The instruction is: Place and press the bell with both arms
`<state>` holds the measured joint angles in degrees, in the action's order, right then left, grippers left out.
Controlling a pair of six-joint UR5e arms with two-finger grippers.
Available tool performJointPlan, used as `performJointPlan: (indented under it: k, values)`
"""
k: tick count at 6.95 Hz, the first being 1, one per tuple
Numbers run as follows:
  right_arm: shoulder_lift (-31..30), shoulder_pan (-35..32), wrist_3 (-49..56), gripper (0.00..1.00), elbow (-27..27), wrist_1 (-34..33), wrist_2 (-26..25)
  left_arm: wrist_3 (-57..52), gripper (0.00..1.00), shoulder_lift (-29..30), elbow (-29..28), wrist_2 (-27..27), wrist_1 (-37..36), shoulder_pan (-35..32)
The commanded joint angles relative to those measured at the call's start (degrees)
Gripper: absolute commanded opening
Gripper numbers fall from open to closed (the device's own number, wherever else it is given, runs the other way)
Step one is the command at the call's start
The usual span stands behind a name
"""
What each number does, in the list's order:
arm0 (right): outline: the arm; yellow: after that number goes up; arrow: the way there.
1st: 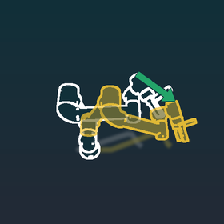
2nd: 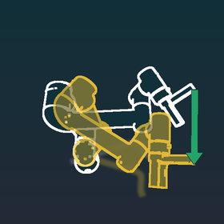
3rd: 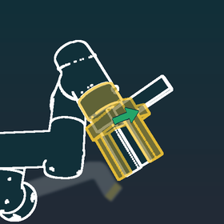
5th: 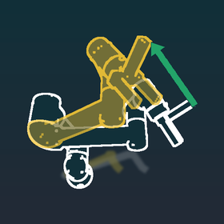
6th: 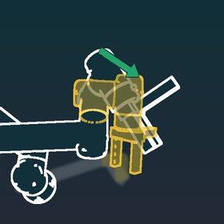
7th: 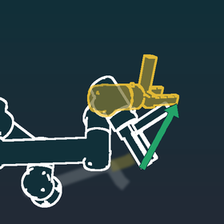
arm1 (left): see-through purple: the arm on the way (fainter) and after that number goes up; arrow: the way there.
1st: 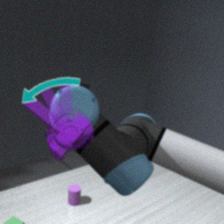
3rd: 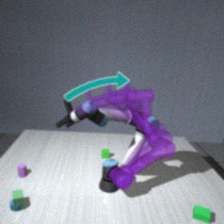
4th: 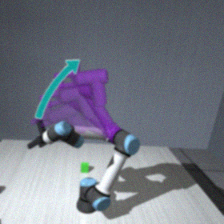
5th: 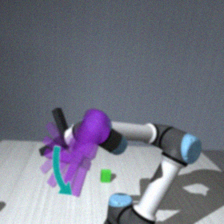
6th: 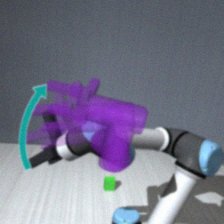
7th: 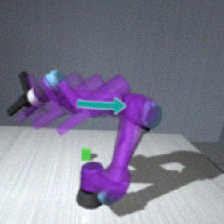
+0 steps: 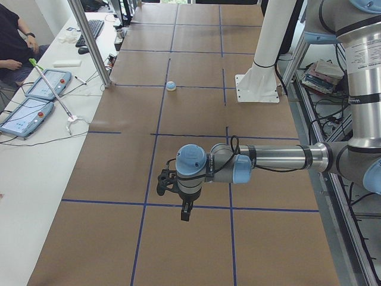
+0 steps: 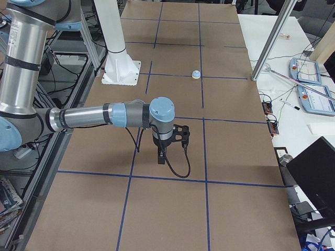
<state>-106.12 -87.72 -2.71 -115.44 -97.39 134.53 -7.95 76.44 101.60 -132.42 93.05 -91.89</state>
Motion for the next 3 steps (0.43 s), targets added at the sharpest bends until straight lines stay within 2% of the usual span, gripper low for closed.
performJointPlan:
  k: [1,3]
  values:
    - [2.13,2.53,-1.49,1.00,-0.57,0.54,0.47,2.57,1.00,0.46,-1.31,-0.12,-0.41,0.04]
    - [11.32,10.42,-11.47,1.00,-0.48,0.45,0.47,4.52,1.00,0.29,-1.23,-0.29,0.02,0.04]
